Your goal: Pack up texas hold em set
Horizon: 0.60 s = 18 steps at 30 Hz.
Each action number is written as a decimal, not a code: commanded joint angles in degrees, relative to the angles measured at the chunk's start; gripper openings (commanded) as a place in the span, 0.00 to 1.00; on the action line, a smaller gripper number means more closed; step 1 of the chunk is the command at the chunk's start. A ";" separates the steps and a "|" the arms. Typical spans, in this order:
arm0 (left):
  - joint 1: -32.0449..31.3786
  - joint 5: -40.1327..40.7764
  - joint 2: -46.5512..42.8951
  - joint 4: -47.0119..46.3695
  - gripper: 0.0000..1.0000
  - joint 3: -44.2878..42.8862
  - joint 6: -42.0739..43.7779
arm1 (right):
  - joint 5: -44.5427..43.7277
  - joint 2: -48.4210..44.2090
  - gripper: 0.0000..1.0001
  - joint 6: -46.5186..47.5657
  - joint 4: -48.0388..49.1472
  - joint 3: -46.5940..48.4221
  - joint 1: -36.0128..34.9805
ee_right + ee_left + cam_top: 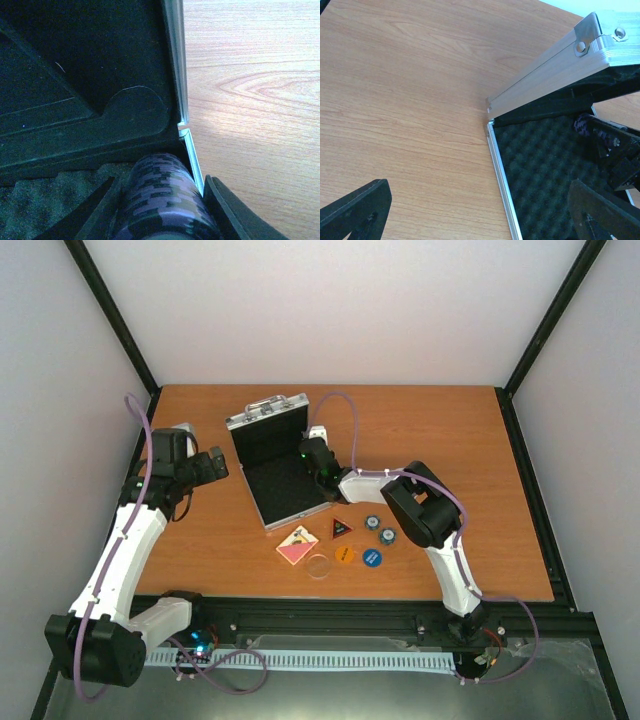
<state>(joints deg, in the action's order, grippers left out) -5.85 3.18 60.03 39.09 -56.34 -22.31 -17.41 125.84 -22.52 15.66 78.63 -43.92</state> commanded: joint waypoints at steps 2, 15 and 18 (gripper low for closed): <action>-0.23 0.32 -0.66 0.90 1.00 -0.49 0.68 | -1.88 1.12 0.47 -0.95 -2.86 0.41 -0.46; -0.22 0.84 -0.79 1.50 1.00 -1.10 0.64 | -3.03 -1.52 0.72 0.50 -8.63 0.94 -0.46; -0.22 1.07 -0.79 1.73 1.00 -1.23 0.63 | -3.09 -3.51 0.73 0.92 -11.42 1.21 -0.49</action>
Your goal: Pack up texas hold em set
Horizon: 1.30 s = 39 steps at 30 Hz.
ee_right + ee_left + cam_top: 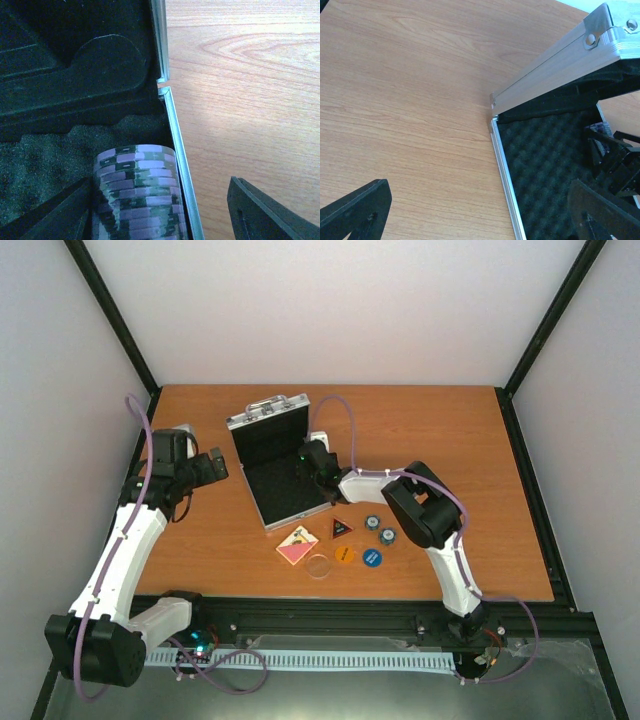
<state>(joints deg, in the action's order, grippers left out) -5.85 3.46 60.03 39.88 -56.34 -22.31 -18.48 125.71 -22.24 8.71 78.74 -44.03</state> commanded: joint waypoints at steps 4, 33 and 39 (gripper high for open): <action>-0.22 1.15 -0.79 1.10 1.00 -1.36 0.56 | -2.58 -6.93 0.73 1.75 -7.89 0.63 -0.35; -0.24 0.80 -0.73 0.37 1.00 -1.91 -0.21 | 7.71 -4.74 0.66 12.18 -42.22 18.61 0.70; -0.18 1.08 -1.21 0.55 1.00 -1.94 -0.37 | 12.56 -1.57 0.67 12.25 -43.43 20.64 2.87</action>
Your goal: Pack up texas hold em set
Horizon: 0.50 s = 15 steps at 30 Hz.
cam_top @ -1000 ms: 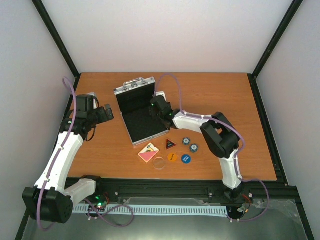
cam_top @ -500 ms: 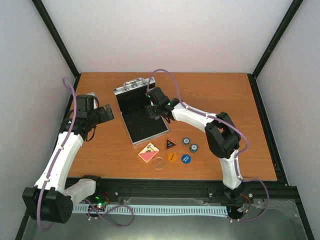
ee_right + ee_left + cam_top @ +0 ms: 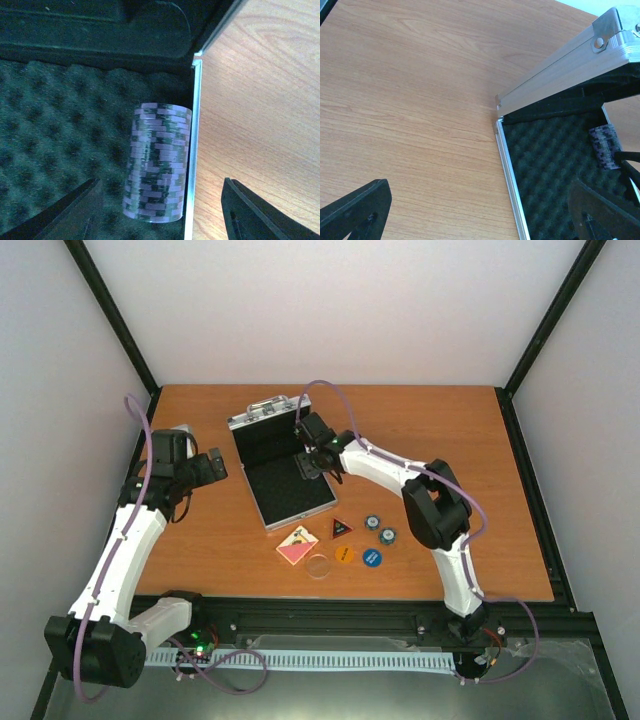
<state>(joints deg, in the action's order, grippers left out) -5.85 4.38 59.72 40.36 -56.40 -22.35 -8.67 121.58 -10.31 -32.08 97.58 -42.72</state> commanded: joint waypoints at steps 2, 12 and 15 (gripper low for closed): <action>-0.24 0.12 -0.80 0.07 1.00 -1.95 -0.38 | 4.02 3.82 0.67 0.60 -3.55 2.89 1.98; -0.26 0.07 -0.68 -0.61 1.00 -1.05 -0.37 | 4.04 6.12 0.65 1.69 -4.90 4.94 2.02; -0.22 -0.08 -0.57 -0.81 1.00 -0.76 -0.42 | 4.01 5.67 0.65 1.65 -4.98 4.50 1.95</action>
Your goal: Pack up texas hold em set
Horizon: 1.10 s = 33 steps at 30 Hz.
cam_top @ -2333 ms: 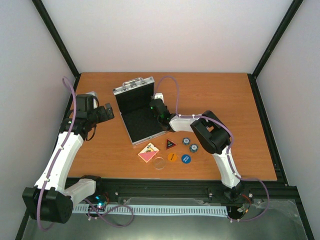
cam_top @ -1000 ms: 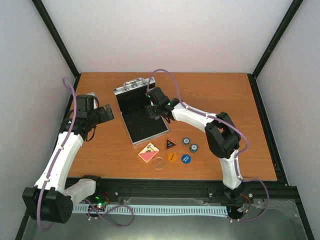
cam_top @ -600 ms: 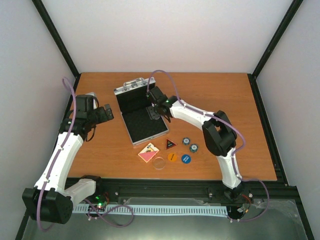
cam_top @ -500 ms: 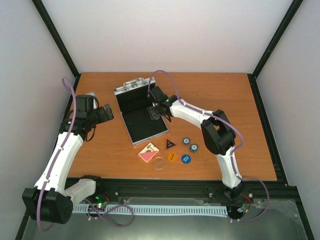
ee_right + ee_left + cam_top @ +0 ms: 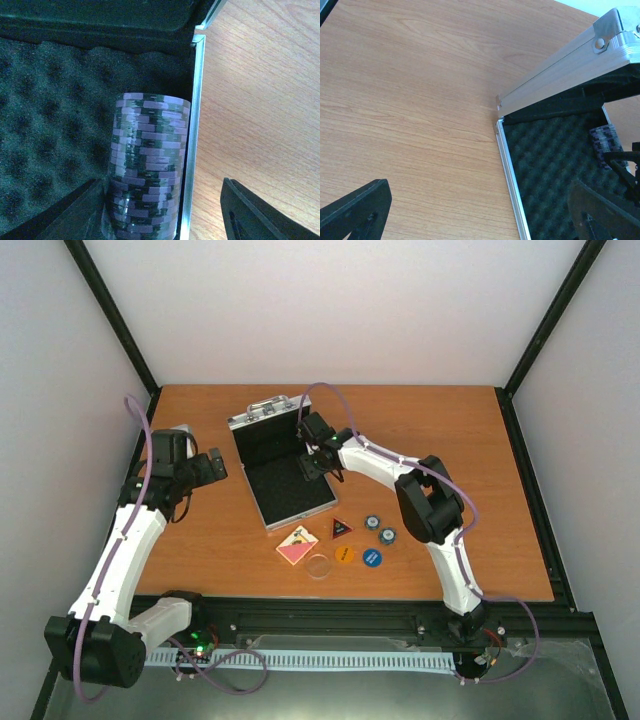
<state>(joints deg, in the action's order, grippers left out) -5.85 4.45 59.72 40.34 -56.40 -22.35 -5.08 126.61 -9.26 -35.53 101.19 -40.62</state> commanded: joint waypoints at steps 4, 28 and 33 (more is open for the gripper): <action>-0.24 -0.23 -0.52 -1.04 1.00 -0.58 -0.46 | 1.20 0.60 0.64 0.29 -1.44 0.81 -0.37; -0.22 0.38 -0.61 -0.26 1.00 -0.71 -0.34 | -2.03 5.01 0.52 -1.76 -3.17 4.83 -2.36; -0.23 0.39 -0.81 -0.06 1.00 -0.84 -0.41 | -3.55 5.57 0.46 -1.82 -3.76 5.81 -2.36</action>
<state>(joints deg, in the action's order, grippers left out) -5.85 4.51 59.72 40.34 -56.40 -22.35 -7.60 130.21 -10.52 -37.95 105.69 -42.74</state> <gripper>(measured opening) 0.998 0.474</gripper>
